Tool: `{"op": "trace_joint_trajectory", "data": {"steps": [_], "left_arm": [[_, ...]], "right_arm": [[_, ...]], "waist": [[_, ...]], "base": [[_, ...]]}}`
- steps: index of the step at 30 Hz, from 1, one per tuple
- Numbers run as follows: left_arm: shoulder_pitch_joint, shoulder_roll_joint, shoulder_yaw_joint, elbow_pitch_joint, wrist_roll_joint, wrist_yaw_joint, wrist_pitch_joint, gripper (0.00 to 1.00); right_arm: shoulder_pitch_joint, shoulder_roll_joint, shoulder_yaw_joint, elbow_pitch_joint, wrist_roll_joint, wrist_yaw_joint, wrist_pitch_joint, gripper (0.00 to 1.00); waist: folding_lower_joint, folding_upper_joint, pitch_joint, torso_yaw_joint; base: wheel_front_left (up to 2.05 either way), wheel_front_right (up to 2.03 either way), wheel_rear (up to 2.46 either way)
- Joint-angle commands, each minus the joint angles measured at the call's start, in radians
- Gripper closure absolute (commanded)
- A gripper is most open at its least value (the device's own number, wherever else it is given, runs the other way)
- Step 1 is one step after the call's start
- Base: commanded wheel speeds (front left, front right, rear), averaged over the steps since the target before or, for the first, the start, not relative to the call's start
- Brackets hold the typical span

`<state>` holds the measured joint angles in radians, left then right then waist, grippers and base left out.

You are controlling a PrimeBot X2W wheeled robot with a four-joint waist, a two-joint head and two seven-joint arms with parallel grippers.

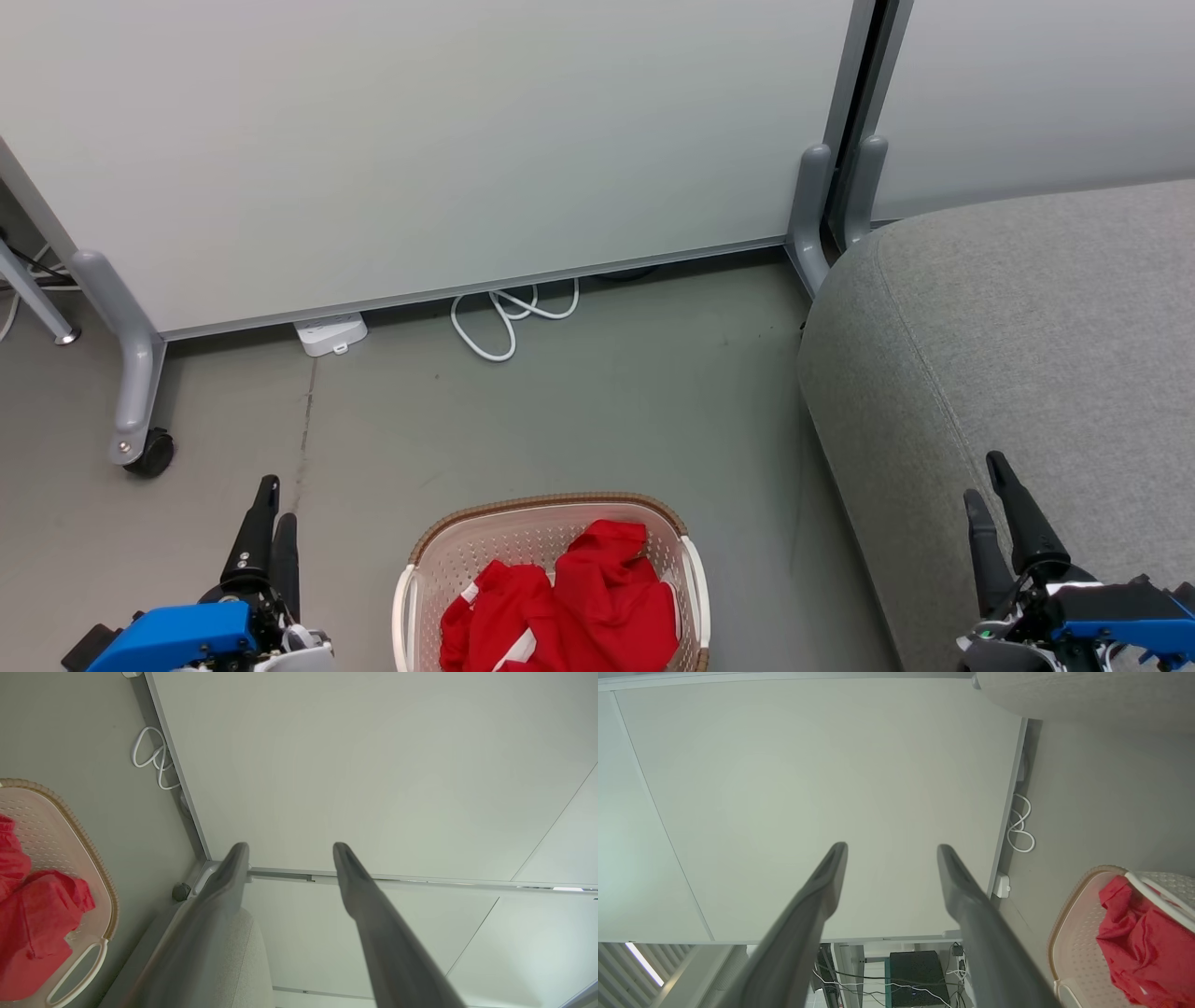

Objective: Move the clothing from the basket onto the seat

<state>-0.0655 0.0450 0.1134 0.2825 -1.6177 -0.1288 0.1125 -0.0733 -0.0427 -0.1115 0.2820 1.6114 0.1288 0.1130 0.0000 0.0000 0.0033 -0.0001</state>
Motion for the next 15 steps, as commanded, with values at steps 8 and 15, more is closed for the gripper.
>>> {"op": "trace_joint_trajectory", "data": {"steps": [8,15], "left_arm": [[-0.024,0.002,-0.027,-0.021,0.083,0.0,-0.051,0.0],[-0.036,0.003,-0.044,-0.036,0.213,-0.001,-0.083,0.0]], "right_arm": [[-0.012,-0.002,0.013,-0.016,-0.077,0.0,-0.051,0.0],[-0.017,-0.003,0.022,-0.036,-0.181,0.001,-0.083,0.0]], "waist": [[0.0,0.0,0.003,0.0],[0.0,0.0,0.005,0.001]], "base": [[0.0,0.0,0.0],[0.0,0.0,0.0]]}}
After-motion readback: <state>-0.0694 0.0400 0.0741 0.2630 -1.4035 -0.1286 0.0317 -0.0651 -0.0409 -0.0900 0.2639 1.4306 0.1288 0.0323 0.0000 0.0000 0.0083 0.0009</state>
